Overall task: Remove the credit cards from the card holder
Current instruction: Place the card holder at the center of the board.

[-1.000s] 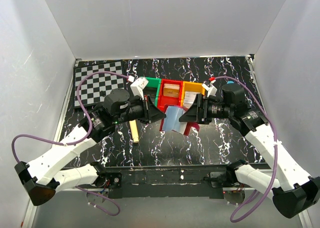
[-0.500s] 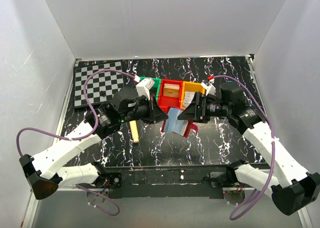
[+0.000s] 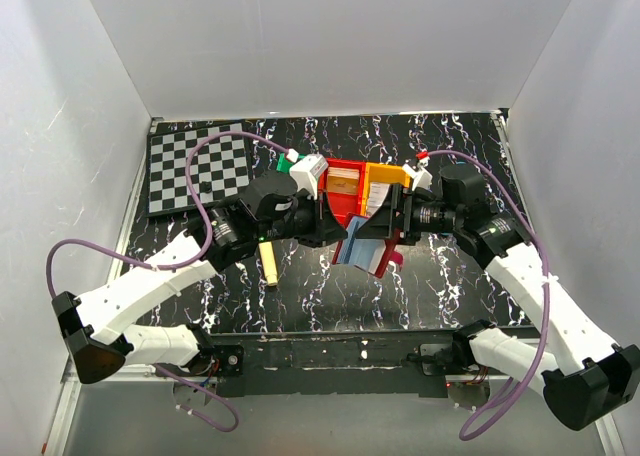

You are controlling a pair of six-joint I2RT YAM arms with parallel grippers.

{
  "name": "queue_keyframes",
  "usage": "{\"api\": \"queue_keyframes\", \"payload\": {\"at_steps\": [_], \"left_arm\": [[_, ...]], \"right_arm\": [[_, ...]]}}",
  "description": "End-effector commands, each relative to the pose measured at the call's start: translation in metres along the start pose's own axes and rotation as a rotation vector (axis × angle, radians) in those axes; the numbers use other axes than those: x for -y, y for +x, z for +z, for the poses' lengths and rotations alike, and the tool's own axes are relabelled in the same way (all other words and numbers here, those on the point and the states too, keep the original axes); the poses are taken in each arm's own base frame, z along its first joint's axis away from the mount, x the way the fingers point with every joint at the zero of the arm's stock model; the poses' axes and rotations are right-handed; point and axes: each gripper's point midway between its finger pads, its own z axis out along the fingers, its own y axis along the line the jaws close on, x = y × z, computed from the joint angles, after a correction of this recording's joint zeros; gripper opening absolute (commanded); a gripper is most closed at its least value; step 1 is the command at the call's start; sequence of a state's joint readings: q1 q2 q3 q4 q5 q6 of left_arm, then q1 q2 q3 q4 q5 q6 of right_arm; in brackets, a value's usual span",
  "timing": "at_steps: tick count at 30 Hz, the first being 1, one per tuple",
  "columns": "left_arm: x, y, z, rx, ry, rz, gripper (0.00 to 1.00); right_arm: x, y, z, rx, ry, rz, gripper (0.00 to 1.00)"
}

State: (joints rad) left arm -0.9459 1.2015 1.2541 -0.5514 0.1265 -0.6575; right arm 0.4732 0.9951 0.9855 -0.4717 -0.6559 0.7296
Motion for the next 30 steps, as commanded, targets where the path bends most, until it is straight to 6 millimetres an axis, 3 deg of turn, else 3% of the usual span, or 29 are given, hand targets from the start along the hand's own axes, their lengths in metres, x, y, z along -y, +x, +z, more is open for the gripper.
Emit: {"api": "queue_keyframes", "payload": {"at_steps": [1,9,14,21,27,28,30], "left_arm": [[0.009,-0.014,-0.012,0.053,0.013,0.013,0.00],[0.008,-0.011,-0.015,0.066,0.024,0.000,0.00],[0.007,-0.010,-0.017,0.079,0.028,-0.005,0.00],[0.005,-0.007,-0.017,0.088,0.041,-0.024,0.00],[-0.002,0.002,-0.019,0.093,0.046,-0.045,0.00],[-0.004,0.004,-0.021,0.099,0.046,-0.050,0.00],[-0.011,0.008,-0.022,0.107,0.040,-0.062,0.00]], "right_arm": [[-0.015,-0.004,-0.007,0.034,-0.041,-0.060,0.86],[-0.013,0.002,-0.008,0.022,-0.047,-0.053,0.82],[-0.016,0.003,-0.010,0.029,-0.060,-0.058,0.72],[-0.021,0.004,-0.013,0.026,-0.080,-0.071,0.35],[-0.012,0.007,-0.009,0.011,-0.058,-0.064,0.12],[-0.008,0.009,-0.009,0.008,-0.043,-0.062,0.03],[-0.001,0.010,-0.007,0.004,-0.014,-0.064,0.01]]}}
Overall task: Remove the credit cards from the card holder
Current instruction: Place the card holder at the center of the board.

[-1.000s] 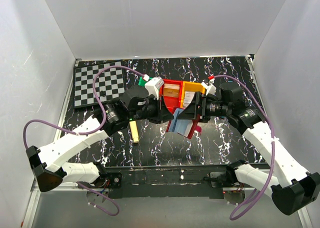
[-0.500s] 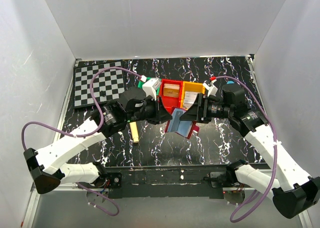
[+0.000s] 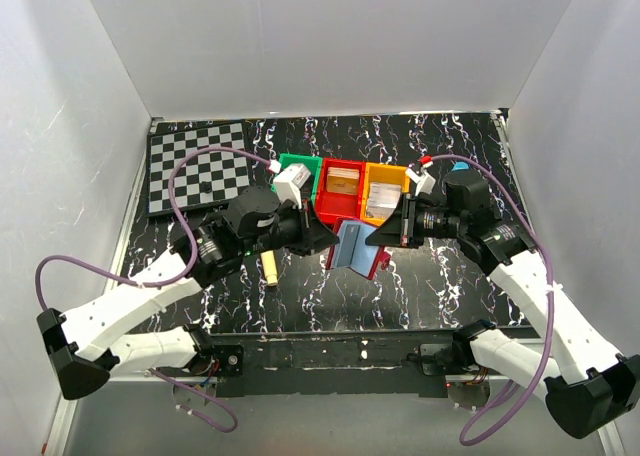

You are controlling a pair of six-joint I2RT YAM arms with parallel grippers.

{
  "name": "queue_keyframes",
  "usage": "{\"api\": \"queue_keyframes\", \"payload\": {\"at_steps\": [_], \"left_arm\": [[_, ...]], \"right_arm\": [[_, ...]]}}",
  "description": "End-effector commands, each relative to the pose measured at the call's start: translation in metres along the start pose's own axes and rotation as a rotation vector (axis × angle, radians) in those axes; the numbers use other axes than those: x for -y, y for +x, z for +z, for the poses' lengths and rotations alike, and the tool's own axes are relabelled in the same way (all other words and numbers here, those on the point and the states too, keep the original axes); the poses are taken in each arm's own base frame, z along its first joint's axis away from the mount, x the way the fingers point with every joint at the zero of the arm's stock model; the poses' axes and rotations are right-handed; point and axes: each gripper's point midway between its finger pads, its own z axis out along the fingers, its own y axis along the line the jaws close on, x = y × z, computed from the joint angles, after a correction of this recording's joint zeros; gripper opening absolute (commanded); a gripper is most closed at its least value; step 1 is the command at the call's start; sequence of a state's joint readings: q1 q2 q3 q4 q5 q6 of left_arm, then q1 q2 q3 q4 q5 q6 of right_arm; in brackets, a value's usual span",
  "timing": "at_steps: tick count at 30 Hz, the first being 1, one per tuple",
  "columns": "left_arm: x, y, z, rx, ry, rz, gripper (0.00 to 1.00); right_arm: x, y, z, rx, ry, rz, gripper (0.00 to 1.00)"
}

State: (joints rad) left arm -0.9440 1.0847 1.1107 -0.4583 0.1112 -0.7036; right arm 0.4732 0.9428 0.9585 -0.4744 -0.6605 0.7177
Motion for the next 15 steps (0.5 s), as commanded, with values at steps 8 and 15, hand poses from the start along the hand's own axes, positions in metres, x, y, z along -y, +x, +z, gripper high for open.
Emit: {"api": "queue_keyframes", "payload": {"at_steps": [8,15], "left_arm": [[-0.040,0.030,0.002,0.022,0.012,-0.083,0.18],[-0.077,0.042,0.007,0.104,-0.074,-0.101,0.61]], "right_arm": [[0.038,0.010,0.012,-0.074,0.108,-0.077,0.01],[0.078,0.023,0.034,-0.122,0.136,-0.076,0.01]]}}
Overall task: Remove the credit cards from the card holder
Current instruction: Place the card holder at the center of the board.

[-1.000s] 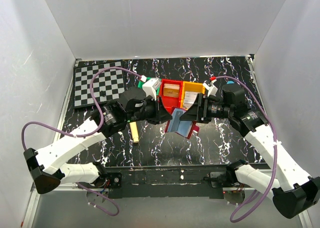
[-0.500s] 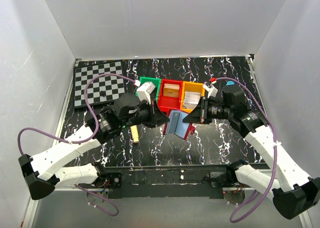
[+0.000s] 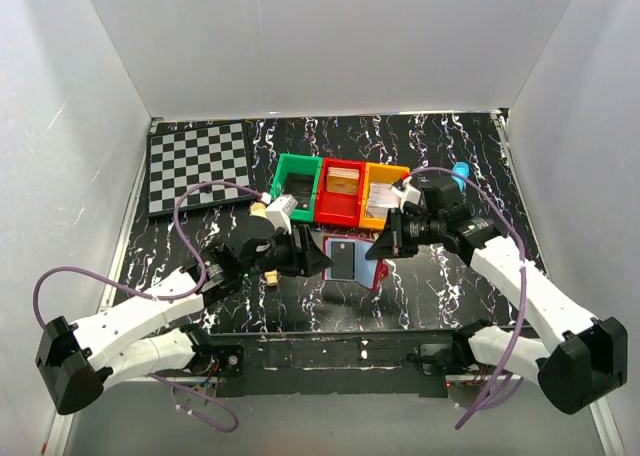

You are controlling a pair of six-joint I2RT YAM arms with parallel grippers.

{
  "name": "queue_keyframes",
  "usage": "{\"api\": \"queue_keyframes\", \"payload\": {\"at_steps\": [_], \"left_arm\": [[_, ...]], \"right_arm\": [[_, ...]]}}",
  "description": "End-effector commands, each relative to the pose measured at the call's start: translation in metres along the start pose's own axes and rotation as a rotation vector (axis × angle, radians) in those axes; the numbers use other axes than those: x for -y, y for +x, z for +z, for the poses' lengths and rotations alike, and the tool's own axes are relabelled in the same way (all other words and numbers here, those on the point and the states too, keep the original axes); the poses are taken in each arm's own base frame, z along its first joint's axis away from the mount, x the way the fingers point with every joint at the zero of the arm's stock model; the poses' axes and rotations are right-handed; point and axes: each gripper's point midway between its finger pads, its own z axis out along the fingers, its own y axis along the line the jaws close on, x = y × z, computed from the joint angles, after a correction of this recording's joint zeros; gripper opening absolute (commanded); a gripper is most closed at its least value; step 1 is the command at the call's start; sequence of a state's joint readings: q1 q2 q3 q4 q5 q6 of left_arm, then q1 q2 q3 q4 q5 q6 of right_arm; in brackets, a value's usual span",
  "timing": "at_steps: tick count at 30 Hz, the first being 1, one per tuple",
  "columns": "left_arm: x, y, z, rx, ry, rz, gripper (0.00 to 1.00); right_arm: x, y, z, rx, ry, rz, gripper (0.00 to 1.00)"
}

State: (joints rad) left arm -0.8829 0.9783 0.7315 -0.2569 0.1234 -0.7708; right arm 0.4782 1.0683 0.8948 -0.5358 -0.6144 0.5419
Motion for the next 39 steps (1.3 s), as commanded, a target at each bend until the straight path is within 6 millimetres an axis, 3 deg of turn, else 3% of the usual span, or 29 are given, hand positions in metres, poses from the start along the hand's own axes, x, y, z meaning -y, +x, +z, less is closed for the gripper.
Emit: {"api": "queue_keyframes", "payload": {"at_steps": [1,6,9,13,20,25,29,38,39], "left_arm": [[-0.008,-0.020,-0.007,0.135,-0.020,-0.013,0.67],[-0.030,-0.026,-0.015,0.209,-0.117,-0.032,0.93],[-0.036,-0.029,-0.018,0.235,-0.147,-0.044,0.98],[-0.045,-0.028,-0.020,0.256,-0.175,-0.068,0.98],[-0.047,-0.028,-0.029,0.308,-0.149,-0.102,0.98],[-0.033,-0.018,-0.014,0.237,-0.060,-0.061,0.98],[-0.020,-0.005,0.005,0.085,-0.034,0.010,0.96],[-0.032,0.013,0.037,-0.002,-0.014,0.052,0.75],[-0.036,0.016,0.041,-0.015,-0.020,0.051,0.69]], "right_arm": [[0.013,-0.002,0.014,0.018,-0.015,-0.058,0.01],[0.022,-0.004,0.028,0.017,-0.022,-0.038,0.01],[0.030,-0.004,0.040,0.015,-0.039,-0.015,0.01],[0.032,-0.008,0.054,0.010,-0.084,0.005,0.01],[0.017,-0.015,0.069,-0.025,-0.222,0.013,0.01],[0.041,0.001,0.087,-0.110,-0.198,0.079,0.01],[0.058,0.014,0.094,-0.135,-0.160,0.107,0.01],[0.092,0.039,0.099,-0.201,-0.037,0.137,0.01],[0.096,0.040,0.099,-0.211,-0.011,0.138,0.01]]}}
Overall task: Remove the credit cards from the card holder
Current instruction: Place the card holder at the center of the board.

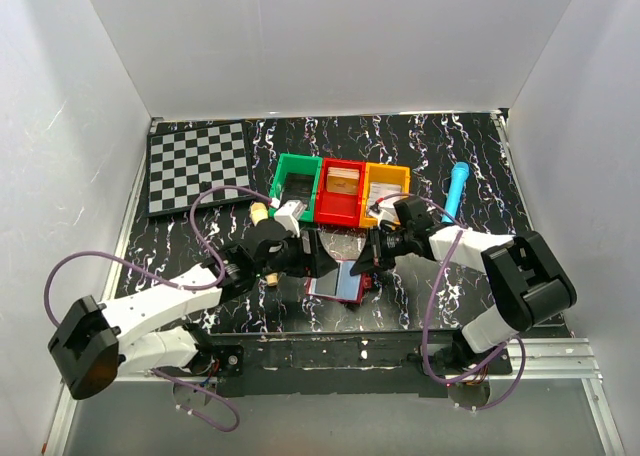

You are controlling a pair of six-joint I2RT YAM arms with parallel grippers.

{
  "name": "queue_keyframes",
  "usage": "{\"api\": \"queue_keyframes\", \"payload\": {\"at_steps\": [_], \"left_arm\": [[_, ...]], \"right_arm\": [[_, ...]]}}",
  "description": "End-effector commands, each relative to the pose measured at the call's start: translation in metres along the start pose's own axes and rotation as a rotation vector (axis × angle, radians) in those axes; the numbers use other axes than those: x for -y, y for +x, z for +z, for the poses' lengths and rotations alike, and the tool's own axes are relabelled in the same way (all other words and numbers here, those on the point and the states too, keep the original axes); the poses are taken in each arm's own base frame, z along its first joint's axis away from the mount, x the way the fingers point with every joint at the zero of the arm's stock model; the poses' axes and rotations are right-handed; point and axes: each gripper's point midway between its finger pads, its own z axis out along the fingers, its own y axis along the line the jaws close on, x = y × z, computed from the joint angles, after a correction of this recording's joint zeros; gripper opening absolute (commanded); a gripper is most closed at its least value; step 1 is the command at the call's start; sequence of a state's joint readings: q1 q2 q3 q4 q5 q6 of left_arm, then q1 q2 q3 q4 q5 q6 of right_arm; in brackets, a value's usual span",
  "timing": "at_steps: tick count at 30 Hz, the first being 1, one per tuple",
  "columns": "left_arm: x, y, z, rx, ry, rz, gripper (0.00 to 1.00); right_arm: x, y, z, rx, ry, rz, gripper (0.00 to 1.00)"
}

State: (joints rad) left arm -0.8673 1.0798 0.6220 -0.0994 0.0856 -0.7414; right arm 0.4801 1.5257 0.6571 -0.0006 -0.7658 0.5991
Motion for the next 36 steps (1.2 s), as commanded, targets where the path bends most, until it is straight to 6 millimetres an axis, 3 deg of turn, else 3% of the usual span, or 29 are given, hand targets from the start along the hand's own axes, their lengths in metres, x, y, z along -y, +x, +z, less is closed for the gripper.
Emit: {"api": "queue_keyframes", "payload": {"at_steps": [1,5,7,15,25,33,36], "left_arm": [[0.001,0.001,0.013,-0.022,0.047,0.037,0.63],[-0.015,0.012,0.026,-0.087,0.019,0.011,0.25],[-0.017,0.015,0.030,-0.098,0.038,0.006,0.17],[-0.021,0.026,0.043,-0.151,0.067,0.005,0.13],[-0.027,0.035,0.048,-0.180,0.060,-0.018,0.15],[-0.039,0.047,0.059,-0.225,0.015,-0.048,0.14],[-0.046,0.049,0.061,-0.237,-0.008,-0.061,0.13]], "right_arm": [[0.015,0.006,0.001,-0.038,0.073,-0.010,0.01],[0.023,0.004,0.001,-0.036,0.120,0.006,0.01],[0.026,0.003,0.000,-0.036,0.143,0.008,0.01],[0.040,-0.002,-0.002,-0.029,0.234,0.000,0.01],[0.028,-0.023,0.002,-0.052,0.270,-0.120,0.01],[0.029,-0.018,0.010,-0.126,0.319,-0.171,0.02],[0.032,-0.016,0.014,-0.157,0.337,-0.171,0.06]]}}
